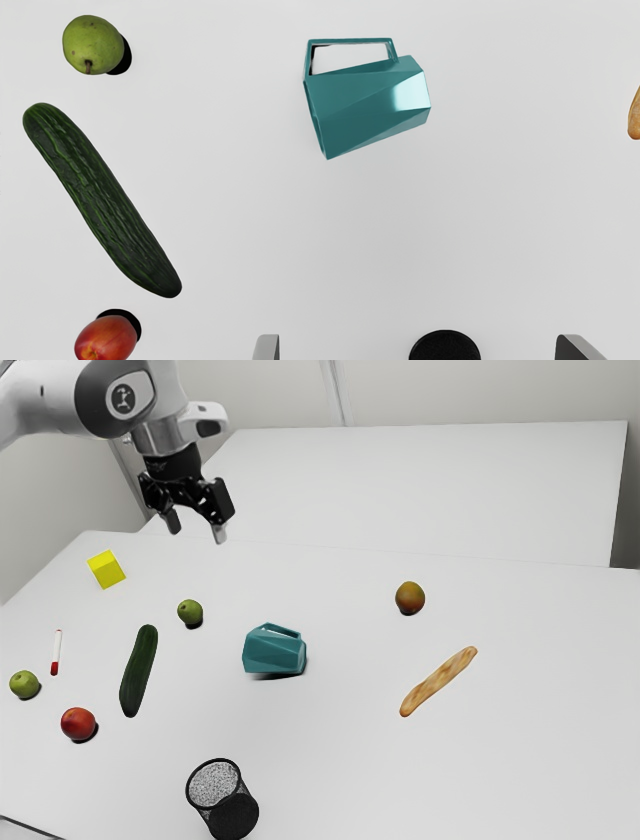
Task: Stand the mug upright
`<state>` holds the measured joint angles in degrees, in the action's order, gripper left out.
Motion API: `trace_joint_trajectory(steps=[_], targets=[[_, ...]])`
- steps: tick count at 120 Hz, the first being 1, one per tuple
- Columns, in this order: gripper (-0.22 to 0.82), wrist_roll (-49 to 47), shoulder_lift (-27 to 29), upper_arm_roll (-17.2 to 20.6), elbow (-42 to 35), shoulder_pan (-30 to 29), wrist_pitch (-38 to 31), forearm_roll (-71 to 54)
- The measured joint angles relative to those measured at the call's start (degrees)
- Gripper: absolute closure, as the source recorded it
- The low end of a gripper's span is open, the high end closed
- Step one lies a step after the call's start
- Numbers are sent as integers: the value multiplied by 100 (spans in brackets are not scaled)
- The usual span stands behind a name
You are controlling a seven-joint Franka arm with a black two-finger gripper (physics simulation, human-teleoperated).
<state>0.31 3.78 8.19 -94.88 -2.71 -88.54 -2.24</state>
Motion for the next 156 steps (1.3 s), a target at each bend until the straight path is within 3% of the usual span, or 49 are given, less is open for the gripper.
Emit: trace_joint_trajectory(steps=[44, 89, 104, 156], targets=[[0, -6, -316, -64, 91, -388, -464, 551], [0, 114, -701, -64, -802, -1153, -547, 1896], [0, 513, -954, -71, -1131, -1466, -897, 2200], [0, 2843, -1560, -64, -2119, -1622, -2489, 3864]])
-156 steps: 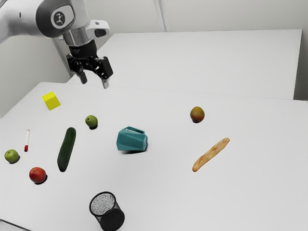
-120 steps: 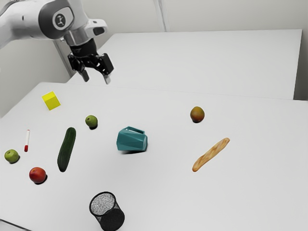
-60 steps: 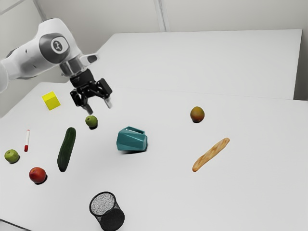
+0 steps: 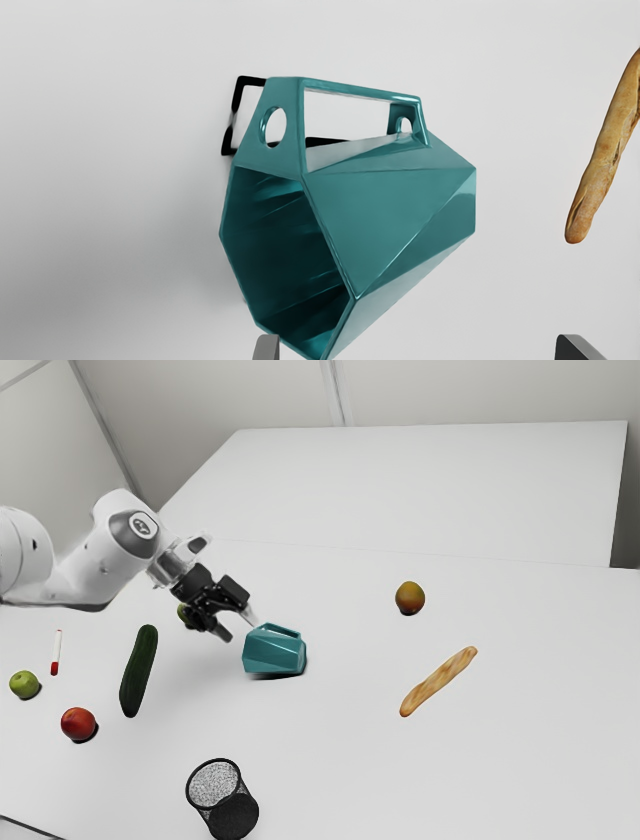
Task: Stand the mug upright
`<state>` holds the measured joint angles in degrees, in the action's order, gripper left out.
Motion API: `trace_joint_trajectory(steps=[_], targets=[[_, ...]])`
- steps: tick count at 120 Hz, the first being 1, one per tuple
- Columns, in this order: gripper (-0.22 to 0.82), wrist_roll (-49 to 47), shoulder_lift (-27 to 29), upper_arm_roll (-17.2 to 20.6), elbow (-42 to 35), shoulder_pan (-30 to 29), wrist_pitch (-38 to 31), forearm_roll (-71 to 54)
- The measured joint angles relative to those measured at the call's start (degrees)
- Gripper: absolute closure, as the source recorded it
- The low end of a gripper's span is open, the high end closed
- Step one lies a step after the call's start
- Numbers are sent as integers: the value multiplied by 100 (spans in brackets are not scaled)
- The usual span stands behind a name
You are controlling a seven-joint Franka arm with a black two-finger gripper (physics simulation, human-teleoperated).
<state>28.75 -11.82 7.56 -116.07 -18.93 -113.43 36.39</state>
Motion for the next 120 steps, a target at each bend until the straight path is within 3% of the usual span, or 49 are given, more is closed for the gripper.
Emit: trace_joint_trajectory(steps=[39, 65, 91, 120], targets=[[0, 1391, -372, 8, -54, -52, -297, 531], [1, 1939, -554, 9, -40, -110, -32, 1021], [34, 2325, -601, 8, -53, -161, 367, 1223], [61, 2622, -594, 28, -42, -166, 636, 1254]])
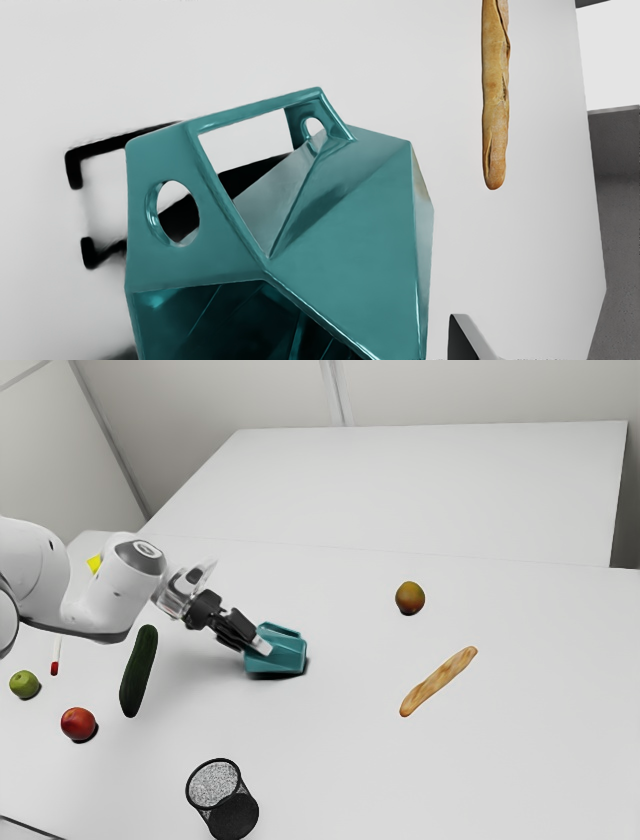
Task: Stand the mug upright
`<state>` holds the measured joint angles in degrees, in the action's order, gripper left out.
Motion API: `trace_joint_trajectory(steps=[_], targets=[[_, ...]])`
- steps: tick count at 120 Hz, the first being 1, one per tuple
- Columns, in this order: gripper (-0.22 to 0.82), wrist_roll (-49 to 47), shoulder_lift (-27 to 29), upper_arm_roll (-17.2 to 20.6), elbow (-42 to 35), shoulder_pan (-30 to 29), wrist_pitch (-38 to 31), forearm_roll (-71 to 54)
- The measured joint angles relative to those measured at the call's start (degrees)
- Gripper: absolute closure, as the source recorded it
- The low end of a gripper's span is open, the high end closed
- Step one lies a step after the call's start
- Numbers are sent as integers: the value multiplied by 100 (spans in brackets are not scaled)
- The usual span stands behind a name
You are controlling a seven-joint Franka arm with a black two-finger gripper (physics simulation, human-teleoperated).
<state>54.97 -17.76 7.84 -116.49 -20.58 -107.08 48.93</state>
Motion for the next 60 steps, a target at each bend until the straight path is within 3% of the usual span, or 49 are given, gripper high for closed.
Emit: trace_joint_trajectory(steps=[20, 45, 60], targets=[[72, 143, 3, 7, 19, 2, 77, -5], [76, 263, 129, 33, 87, 19, 157, -64], [77, 226, 501, 105, 136, 84, 96, -439]])
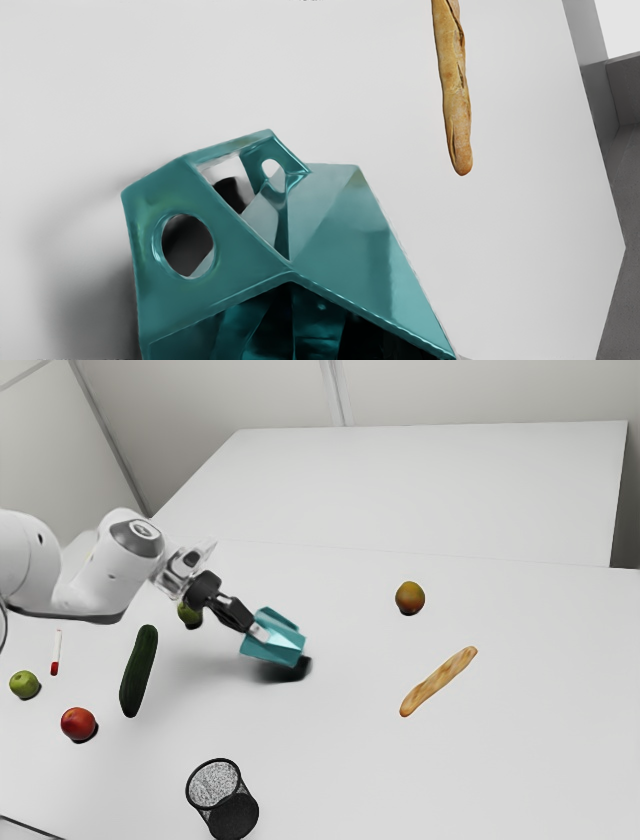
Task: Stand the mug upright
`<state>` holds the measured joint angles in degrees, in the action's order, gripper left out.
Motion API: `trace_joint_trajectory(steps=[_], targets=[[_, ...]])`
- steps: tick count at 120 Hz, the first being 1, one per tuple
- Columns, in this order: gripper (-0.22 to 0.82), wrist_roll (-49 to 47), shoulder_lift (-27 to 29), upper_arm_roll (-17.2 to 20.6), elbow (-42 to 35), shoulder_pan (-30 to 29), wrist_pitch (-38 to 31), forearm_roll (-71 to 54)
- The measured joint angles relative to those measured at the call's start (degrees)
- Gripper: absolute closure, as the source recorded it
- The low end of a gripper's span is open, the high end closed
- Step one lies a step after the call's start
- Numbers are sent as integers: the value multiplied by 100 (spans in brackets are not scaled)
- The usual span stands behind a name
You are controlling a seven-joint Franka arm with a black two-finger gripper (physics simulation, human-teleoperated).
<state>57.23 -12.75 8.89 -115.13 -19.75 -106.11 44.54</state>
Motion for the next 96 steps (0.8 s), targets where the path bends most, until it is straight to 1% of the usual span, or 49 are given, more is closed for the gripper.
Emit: trace_joint_trajectory(steps=[13, 27, 53, 73, 96], targets=[[78, -222, 406, 298, 13, 43, -168, -824], [78, -685, 672, 747, 37, 39, -298, -2052], [78, -1770, 830, 1405, 33, 58, -338, -3862], [78, -2537, 816, 1557, -70, 101, -377, -4633], [78, -3298, 783, 1586, -501, 95, -905, -5107]])
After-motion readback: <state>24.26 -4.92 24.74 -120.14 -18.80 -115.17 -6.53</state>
